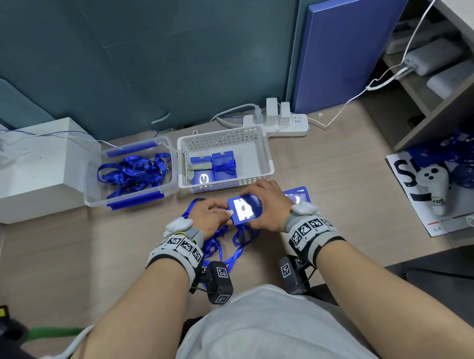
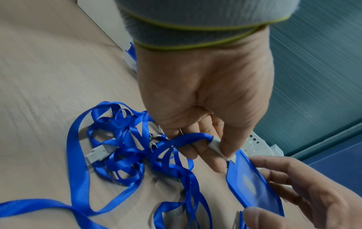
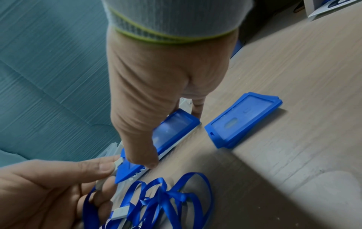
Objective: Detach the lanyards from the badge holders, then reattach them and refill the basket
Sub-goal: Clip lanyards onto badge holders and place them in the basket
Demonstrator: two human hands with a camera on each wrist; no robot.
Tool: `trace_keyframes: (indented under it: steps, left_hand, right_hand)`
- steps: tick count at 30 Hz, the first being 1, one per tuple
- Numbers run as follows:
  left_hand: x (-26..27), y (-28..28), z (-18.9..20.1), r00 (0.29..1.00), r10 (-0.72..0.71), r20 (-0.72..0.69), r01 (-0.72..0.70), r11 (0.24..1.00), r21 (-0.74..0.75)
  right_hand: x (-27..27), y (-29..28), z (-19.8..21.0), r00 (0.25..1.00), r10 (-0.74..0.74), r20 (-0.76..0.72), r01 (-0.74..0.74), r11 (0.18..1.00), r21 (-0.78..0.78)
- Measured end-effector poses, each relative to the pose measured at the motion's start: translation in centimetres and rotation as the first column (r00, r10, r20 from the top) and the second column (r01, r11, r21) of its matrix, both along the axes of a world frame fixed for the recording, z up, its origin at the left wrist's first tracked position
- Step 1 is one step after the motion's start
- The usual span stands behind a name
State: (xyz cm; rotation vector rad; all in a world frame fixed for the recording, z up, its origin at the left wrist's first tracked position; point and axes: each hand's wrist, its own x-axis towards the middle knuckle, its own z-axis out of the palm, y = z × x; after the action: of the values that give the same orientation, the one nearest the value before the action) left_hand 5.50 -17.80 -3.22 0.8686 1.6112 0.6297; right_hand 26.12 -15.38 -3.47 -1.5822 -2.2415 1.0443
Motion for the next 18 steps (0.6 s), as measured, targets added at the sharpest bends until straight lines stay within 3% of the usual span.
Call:
trace_keyframes:
  steps: [8,13,18]
  left_hand:
    - [0.3,0.3,0.2,0.997,0.041,-0.066,-0.038,0.998,0.046]
    - [0.1,0.6,0.5,0.996,0.044,-0.076,-0.041,0.998,0.04]
    - [-0.1,0.4,0.7,0.996,0.023,-0.083,-0.021,0.999,0.024]
  right_hand:
    - [-0.4,0.1,-0.2,0.997,-0.054,-0.054,0.052,0.998,-0.04]
    - [-0.2,0.4,0.3,0.975,-0.163,-0.153,0.136,0.975,-0.175]
    - [0.1,0.8,1.1,0.901,-0.33,-0.281,0.228,0.912,-0.341]
